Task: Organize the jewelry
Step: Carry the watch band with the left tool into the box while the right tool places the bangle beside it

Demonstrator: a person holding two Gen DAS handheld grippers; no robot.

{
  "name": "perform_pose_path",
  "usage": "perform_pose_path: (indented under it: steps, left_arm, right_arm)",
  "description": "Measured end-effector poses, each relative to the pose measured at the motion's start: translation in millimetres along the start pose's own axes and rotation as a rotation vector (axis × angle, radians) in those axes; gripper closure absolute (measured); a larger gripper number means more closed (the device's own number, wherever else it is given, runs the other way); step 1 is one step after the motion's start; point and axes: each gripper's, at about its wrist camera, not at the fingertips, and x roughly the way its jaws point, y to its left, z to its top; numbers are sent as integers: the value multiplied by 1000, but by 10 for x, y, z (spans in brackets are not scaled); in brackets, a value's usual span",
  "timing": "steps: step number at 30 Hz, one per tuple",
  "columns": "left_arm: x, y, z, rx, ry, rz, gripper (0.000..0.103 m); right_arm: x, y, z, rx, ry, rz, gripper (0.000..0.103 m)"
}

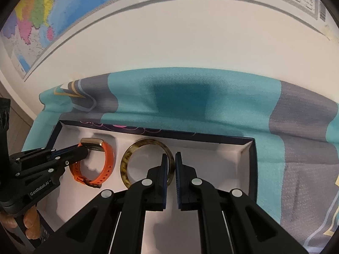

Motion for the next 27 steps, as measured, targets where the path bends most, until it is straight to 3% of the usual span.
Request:
perform_pose_path:
  steps: [5, 7, 11, 14, 16, 20, 27]
  left_arm:
    - [42, -13, 96, -16, 33, 0, 92]
    - [31, -37, 105, -14, 30, 7, 77]
    - [-165, -43, 37, -14, -40, 19, 66]
    - [-507, -75, -130, 17, -138, 12, 61]
    - [-710, -113, -267, 50, -190, -1, 50]
    - [-1100, -190, -657, 127, -262, -47, 49]
    - [-1362, -178, -1254, 166, -264, -72, 49]
  right_arm:
    - [-28, 1, -13, 13, -16, -6, 94]
    - [-106, 14, -34, 4, -43, -12, 91]
    - [-493, 59, -210, -50, -120, 59, 79]
    - [-841, 111, -477, -133, -180, 114, 69]
    - [-1026, 127, -706, -191, -204, 130, 65]
    - [-1207, 79, -1188, -248, -169, 148, 63]
    - [-1199, 1, -1729, -255, -79, 135, 69]
